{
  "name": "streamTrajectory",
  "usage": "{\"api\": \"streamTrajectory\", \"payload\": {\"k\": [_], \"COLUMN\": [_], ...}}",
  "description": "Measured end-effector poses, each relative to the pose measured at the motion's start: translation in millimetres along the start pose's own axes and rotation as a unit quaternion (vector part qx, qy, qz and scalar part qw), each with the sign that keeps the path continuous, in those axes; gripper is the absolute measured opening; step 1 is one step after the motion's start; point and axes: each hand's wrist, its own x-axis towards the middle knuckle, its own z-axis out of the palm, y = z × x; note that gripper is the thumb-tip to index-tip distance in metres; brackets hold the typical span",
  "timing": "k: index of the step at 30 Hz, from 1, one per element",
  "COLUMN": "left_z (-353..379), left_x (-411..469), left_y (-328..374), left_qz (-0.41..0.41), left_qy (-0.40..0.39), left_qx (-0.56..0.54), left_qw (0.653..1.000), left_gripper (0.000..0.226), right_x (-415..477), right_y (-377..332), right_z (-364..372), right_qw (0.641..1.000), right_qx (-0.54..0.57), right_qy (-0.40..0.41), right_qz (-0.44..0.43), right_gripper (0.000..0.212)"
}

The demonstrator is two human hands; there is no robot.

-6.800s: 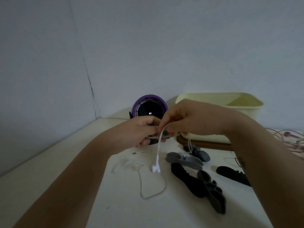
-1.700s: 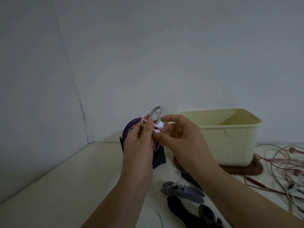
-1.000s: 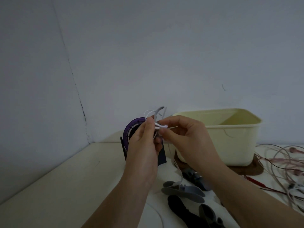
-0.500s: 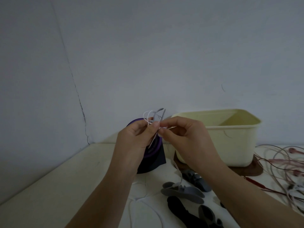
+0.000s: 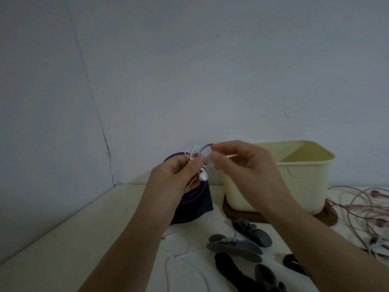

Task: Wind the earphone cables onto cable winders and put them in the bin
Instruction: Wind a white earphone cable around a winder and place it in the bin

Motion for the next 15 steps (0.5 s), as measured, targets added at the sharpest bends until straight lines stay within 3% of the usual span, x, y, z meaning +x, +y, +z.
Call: {"api": "streamTrajectory", "payload": {"k": [2, 4, 6, 8, 11, 15], "left_z": [-4.6, -8.4, -10.7, -12.3, -13.5, -14.3], "left_x": [0.5, -0.4, -3.9, -7.8, -12.4, -15.2], "left_y": [3.0, 5.6, 9.4, 15.2, 22.7, 27.4], "left_qz": [-0.006, -0.013, -0.035, -0.046, -0.042, -0.038], "left_qy": [-0.024, -0.065, -0.132, -0.21, -0.286, -0.305], "left_qx": [0.036, 0.079, 0.104, 0.148, 0.206, 0.258], "left_qw": [0.999, 0.995, 0.985, 0.965, 0.935, 0.916], "left_gripper": [0.028, 0.023, 0.024, 0.027, 0.024, 0.018], "right_x": [5.0, 8.4, 10.0, 11.9, 11.6, 10.5], "right_y": [-6.4, -11.9, -14.3, -13.3, -8.9, -10.6], "right_z": [-10.0, -18.8, -25.2, -28.3, -28.9, -36.8], "right_qw": [0.998, 0.987, 0.967, 0.948, 0.932, 0.925], "right_qx": [-0.047, -0.138, -0.217, -0.229, -0.164, -0.149], "right_qy": [0.037, 0.007, -0.098, -0.215, -0.321, -0.343], "right_qz": [-0.033, -0.083, -0.091, -0.042, 0.039, 0.07], "right_gripper": [0.016, 0.031, 0.05, 0.056, 0.048, 0.02]}}
